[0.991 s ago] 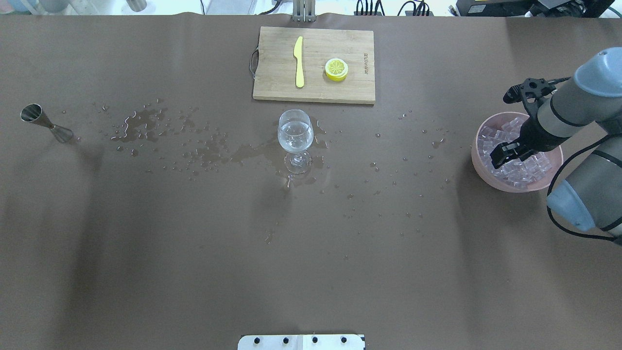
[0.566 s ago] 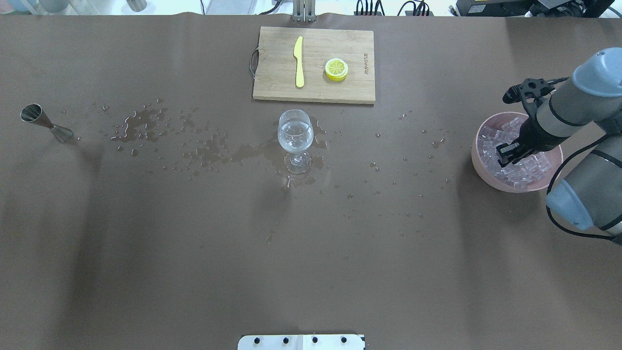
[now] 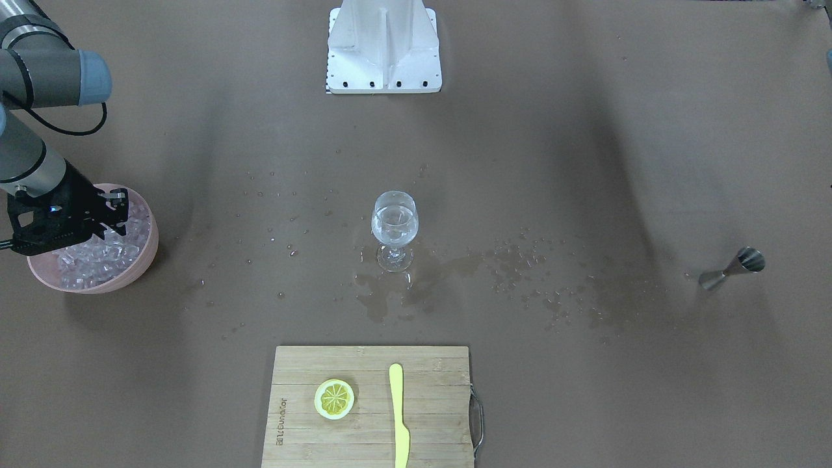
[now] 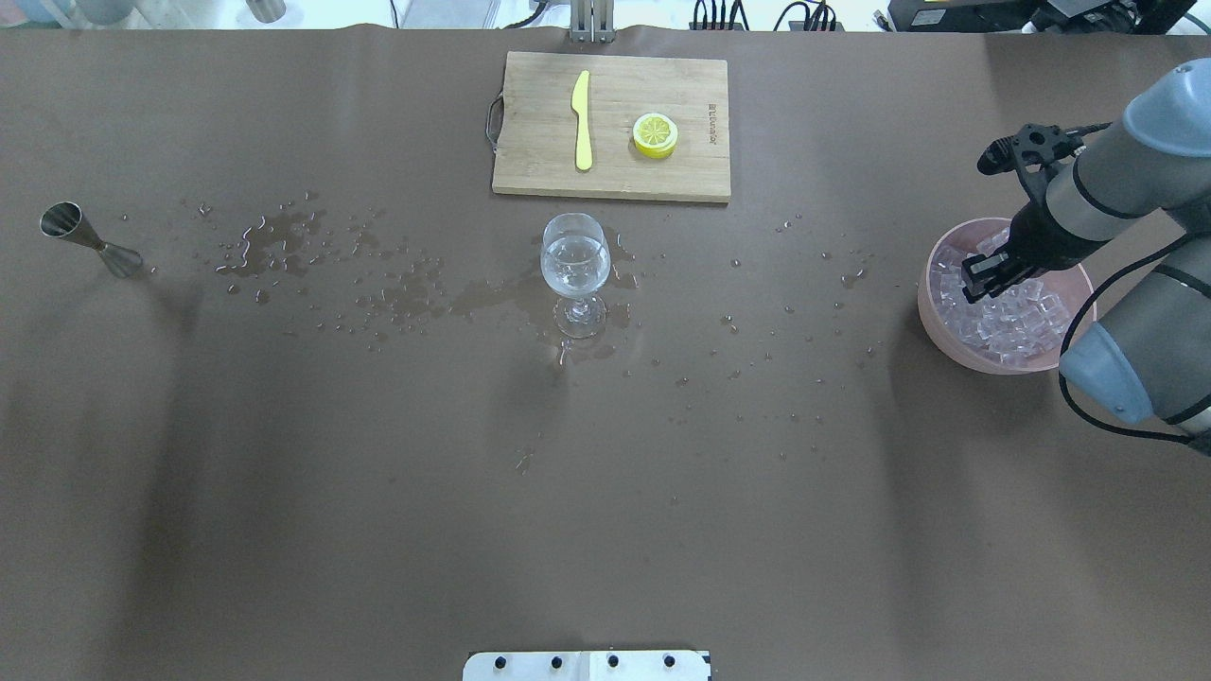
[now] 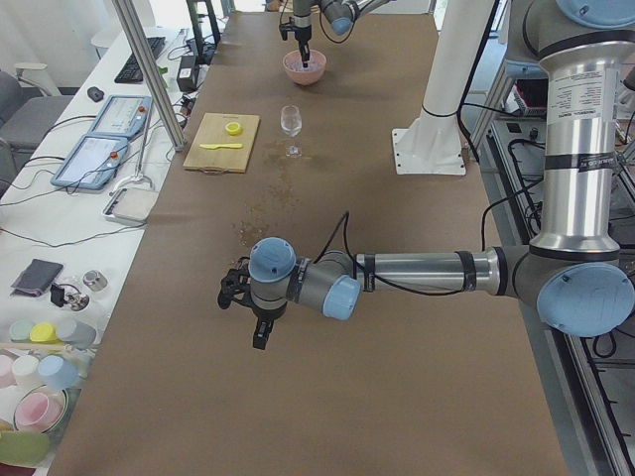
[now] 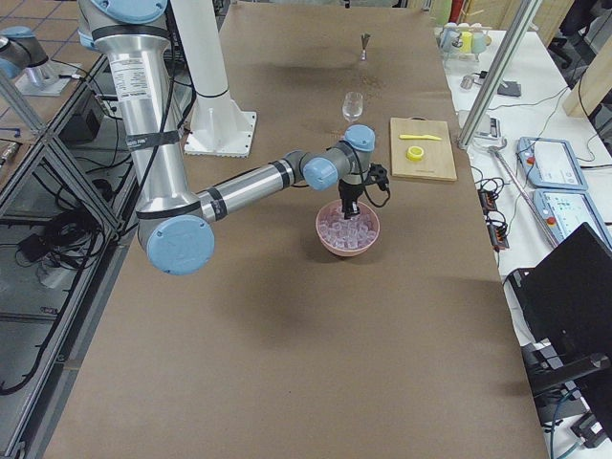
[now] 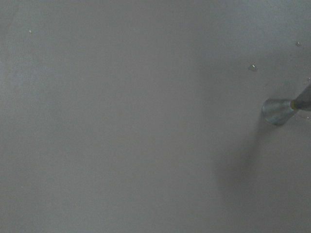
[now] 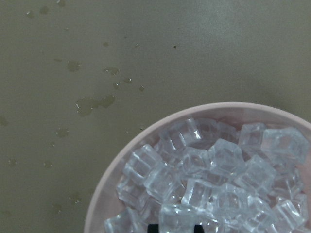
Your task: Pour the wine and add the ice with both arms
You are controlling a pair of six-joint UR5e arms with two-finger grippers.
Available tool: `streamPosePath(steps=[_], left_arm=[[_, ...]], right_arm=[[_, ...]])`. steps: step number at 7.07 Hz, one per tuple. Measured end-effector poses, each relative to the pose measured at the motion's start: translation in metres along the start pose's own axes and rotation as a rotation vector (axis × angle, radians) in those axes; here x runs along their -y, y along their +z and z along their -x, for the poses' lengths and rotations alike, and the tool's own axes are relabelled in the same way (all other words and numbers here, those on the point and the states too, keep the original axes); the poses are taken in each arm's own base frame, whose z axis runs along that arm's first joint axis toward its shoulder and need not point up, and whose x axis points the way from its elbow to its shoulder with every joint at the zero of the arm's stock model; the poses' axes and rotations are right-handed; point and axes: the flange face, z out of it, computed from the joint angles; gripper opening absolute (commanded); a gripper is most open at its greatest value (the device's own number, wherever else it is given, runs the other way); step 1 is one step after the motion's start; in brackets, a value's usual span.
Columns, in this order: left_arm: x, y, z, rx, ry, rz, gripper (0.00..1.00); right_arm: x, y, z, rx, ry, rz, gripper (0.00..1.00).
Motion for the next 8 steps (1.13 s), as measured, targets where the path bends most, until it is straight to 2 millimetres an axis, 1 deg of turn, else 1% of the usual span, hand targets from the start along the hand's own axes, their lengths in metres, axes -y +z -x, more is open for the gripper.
streamPosePath(steps=[1,2,3,4,5,6,7,8], left_arm=[[0.000,0.000,0.000,-0.001,0.000,0.000,0.98],[-0.001,0.001,0.001,-0.001,-0.002,0.002,0.98],[-0.002,0.003,0.003,-0.001,-0.005,0.007,0.98],[-0.003,0.007,0.007,0.000,-0.007,0.010,0.98],[-0.004,0.015,0.014,-0.001,-0.005,0.008,0.98],[-0.002,0.022,0.020,-0.002,0.001,0.003,0.98],[0.002,0.025,0.022,-0.002,0.004,-0.003,0.98],[0.005,0.024,0.021,-0.004,0.007,-0.009,0.98]], right_arm=[[0.010,-0.023,0.009,0.033,0.015,-0.022,0.00],[0.026,-0.052,0.039,0.059,0.052,-0.040,0.00],[0.042,-0.078,0.090,0.084,0.109,-0.048,0.00],[0.050,-0.094,0.154,0.114,0.174,-0.051,0.00],[0.053,-0.107,0.216,0.152,0.234,-0.057,0.00],[0.051,-0.114,0.268,0.180,0.280,-0.065,0.00],[0.049,-0.116,0.308,0.194,0.305,-0.074,0.00],[0.055,-0.116,0.339,0.200,0.326,-0.083,0.00]])
